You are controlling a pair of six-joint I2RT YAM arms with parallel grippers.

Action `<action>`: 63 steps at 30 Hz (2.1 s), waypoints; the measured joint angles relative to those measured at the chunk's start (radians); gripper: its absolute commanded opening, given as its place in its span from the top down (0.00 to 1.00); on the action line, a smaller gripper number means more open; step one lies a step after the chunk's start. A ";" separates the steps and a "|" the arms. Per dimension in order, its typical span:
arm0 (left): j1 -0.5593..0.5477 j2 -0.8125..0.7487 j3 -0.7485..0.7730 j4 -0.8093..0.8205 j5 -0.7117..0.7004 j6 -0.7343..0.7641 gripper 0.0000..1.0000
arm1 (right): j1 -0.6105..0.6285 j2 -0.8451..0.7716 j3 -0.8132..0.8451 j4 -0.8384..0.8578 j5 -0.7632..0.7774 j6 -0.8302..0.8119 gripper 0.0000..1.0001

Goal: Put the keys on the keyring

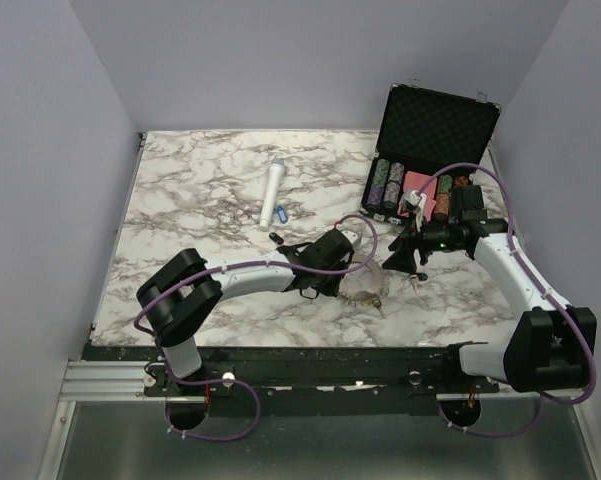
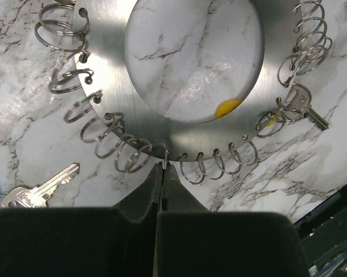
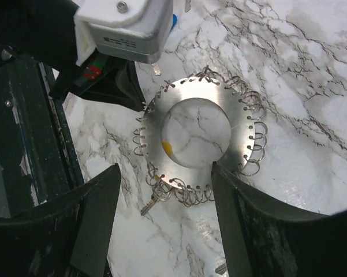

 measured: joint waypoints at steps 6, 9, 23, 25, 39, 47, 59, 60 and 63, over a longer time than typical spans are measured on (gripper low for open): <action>-0.002 -0.072 -0.025 0.002 0.000 0.021 1.00 | 0.000 0.001 0.000 -0.003 0.000 -0.010 0.28; -0.003 -0.085 -0.059 0.020 0.005 0.021 1.00 | 0.000 0.001 0.000 -0.011 0.000 -0.017 0.28; -0.013 -0.170 -0.187 0.053 0.011 -0.022 0.59 | -0.001 0.040 0.000 -0.082 -0.012 -0.133 0.28; -0.015 -0.215 -0.196 0.052 0.008 -0.029 0.51 | -0.001 0.048 0.000 -0.089 -0.011 -0.149 0.28; 0.040 -0.857 -0.362 0.029 -0.037 -0.018 0.13 | 0.056 0.156 0.031 -0.060 0.009 -0.164 0.30; 0.223 -1.086 -0.356 -0.092 0.000 0.065 0.10 | 0.156 0.250 0.085 0.054 0.155 0.026 0.28; 0.226 -1.215 -0.371 -0.216 -0.076 0.284 0.05 | 0.158 0.514 0.293 -0.111 0.182 -0.375 0.26; 0.226 -1.224 -0.378 -0.219 -0.084 0.292 0.05 | 0.158 0.525 0.295 -0.140 0.179 -0.446 0.26; 0.226 -1.225 -0.378 -0.224 -0.108 0.304 0.05 | 0.158 0.578 0.336 -0.235 0.171 -0.632 0.28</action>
